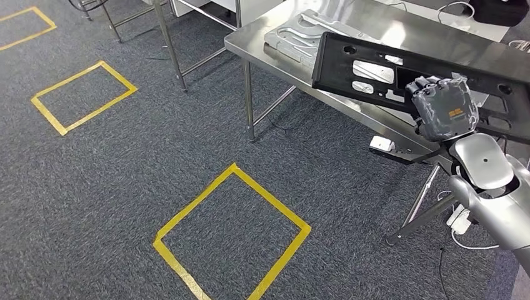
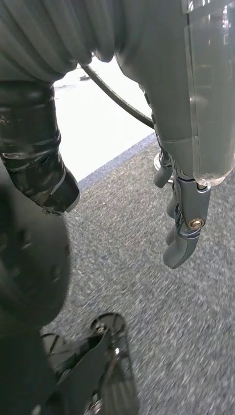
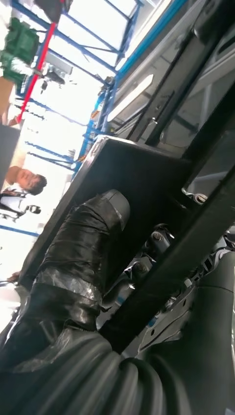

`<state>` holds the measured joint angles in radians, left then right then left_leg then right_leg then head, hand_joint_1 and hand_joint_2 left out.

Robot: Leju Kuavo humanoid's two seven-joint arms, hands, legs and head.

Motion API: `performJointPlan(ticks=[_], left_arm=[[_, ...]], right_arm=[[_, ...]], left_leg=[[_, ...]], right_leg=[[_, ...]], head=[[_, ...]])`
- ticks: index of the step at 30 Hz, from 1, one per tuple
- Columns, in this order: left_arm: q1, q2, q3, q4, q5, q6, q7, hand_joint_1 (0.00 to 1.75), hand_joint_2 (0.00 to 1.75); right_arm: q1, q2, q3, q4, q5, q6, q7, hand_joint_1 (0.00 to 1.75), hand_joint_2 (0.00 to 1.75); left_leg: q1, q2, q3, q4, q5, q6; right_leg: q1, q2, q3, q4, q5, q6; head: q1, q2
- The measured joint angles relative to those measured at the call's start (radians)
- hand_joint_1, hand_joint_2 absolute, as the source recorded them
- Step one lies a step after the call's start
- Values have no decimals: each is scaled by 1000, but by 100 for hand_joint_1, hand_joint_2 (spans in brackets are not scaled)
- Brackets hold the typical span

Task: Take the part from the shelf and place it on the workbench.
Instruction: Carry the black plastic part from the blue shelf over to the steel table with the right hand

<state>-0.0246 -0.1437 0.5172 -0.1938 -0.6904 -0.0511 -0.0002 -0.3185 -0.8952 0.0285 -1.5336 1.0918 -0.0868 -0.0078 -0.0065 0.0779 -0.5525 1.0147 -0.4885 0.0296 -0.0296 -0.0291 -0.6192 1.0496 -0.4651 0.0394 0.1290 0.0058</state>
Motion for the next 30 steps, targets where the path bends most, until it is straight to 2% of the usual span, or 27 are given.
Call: performJointPlan(ticks=[1,3,5,7,8,9,10,11,13,15,16,17,18,19,21,22,23,24,25,27,28,29,30], left_arm=[[-2,0,0,0,0,0,0,0,175],[-4,0,0,0,0,0,-1,0,175],[-2,0,0,0,-1,0,-2,0,175],[0,0,1,0,-1,0,-4,0,175],[1,0,1,0,-1,0,-4,0,175],[1,0,1,0,-2,0,-5,0,175],[2,0,1,0,-3,0,-6,0,175],[2,0,2,0,-4,0,-7,0,175],[2,1,4,0,-7,0,-8,0,175],[1,3,5,0,-11,0,-9,0,175],[0,3,6,0,-12,0,-9,0,175],[-1,2,6,0,-13,0,-9,0,175],[-1,2,7,0,-14,0,-9,0,175],[-1,2,8,0,-14,0,-9,0,175],[1,2,9,0,-14,0,-9,0,175],[1,2,10,0,-14,0,-9,0,175],[2,2,10,0,-14,0,-9,0,175],[2,2,11,0,-14,0,-9,0,175],[2,1,12,0,-14,-1,-9,0,175],[3,0,13,0,-14,-1,-9,0,175],[2,0,14,0,-15,-1,-9,0,175],[1,0,14,0,-16,-1,-10,0,175],[0,0,14,0,-17,-1,-10,0,175]], right_arm=[[4,-1,-3,-2,0,-1,0,175,175],[9,-4,-11,-5,-1,-2,0,175,175],[10,-7,-18,-10,-2,-3,0,175,175],[12,-7,-21,-13,-6,-3,0,175,175],[13,-7,-21,-13,-8,-2,0,175,175],[13,-7,-21,-13,-10,-2,0,175,175],[13,-7,-22,-14,-11,-2,0,175,175],[13,-8,-23,-14,-12,-2,-1,175,175],[12,-7,-24,-14,-12,-1,-1,175,175],[12,-7,-22,-13,-10,2,-3,175,175],[13,-9,-20,-13,-4,2,-6,175,175],[14,-13,-19,-13,2,1,-9,175,175],[12,-19,-18,-13,9,-1,-12,175,175],[8,-24,-18,-13,15,-3,-15,175,175],[-1,-30,-16,-13,21,-6,-17,175,175],[-3,-30,-14,-13,22,-6,-18,175,175],[-3,-30,-11,-13,23,-7,-19,175,175],[-2,-30,-9,-13,23,-7,-19,175,175],[-1,-31,-8,-12,23,-7,-20,175,175],[-2,-33,-7,-12,23,-7,-20,175,175],[-3,-34,-7,-12,23,-7,-20,175,175],[-5,-35,-6,-12,23,-7,-20,175,175],[-6,-37,-5,-11,23,-7,-20,175,175]], left_leg=[[0,3,0,1,-3,-4],[4,-20,-10,30,-27,-12],[9,-58,-57,131,-82,-17],[9,-68,-127,262,-128,-15],[8,-69,-149,297,-129,-11],[7,-70,-155,296,-112,-5],[4,-75,-143,256,-77,5],[1,-86,-117,189,-35,16],[-3,-123,-64,65,14,39],[-6,-139,-40,13,16,50],[-8,-131,-32,-2,17,50],[-9,-123,-21,-16,20,51],[-8,-116,-7,-30,22,52],[-7,-109,5,-40,24,52],[-6,-99,17,-47,24,51],[-6,-94,19,-46,21,50],[-6,-90,22,-45,17,48],[-5,-86,27,-44,11,46],[-4,-83,34,-41,4,43],[0,-78,51,-36,-15,33],[1,-75,58,-33,-24,27],[2,-72,60,-31,-31,20],[1,-69,61,-30,-37,13]], right_leg=[[0,8,-1,3,-1,-13],[-1,22,-1,1,-1,-29],[0,36,1,0,-1,-40],[6,52,1,0,-2,-45],[9,62,1,0,-3,-46],[12,73,3,0,-4,-48],[15,84,4,0,-5,-49],[17,95,6,0,-6,-50],[17,115,7,-3,-6,-47],[10,132,7,-7,0,-38],[7,137,8,-7,7,-32],[5,132,9,-5,11,-27],[7,115,8,5,9,-22],[9,93,0,24,-5,-19],[10,50,-46,115,-59,-12],[8,42,-80,175,-85,-8],[4,40,-108,221,-100,-4],[0,38,-122,237,-95,0],[-3,35,-117,215,-69,4],[-5,28,-64,92,9,9],[-2,23,-42,37,28,10],[3,20,-26,2,34,4],[8,18,-22,-11,25,-4]], head=[[0,0],[0,0],[0,0],[0,0],[0,0],[0,0],[0,0],[0,0],[0,0],[0,0],[0,0],[0,0],[1,0],[1,0],[1,0],[1,0],[1,0],[1,0],[1,0],[1,0],[1,0],[1,0],[2,0]])
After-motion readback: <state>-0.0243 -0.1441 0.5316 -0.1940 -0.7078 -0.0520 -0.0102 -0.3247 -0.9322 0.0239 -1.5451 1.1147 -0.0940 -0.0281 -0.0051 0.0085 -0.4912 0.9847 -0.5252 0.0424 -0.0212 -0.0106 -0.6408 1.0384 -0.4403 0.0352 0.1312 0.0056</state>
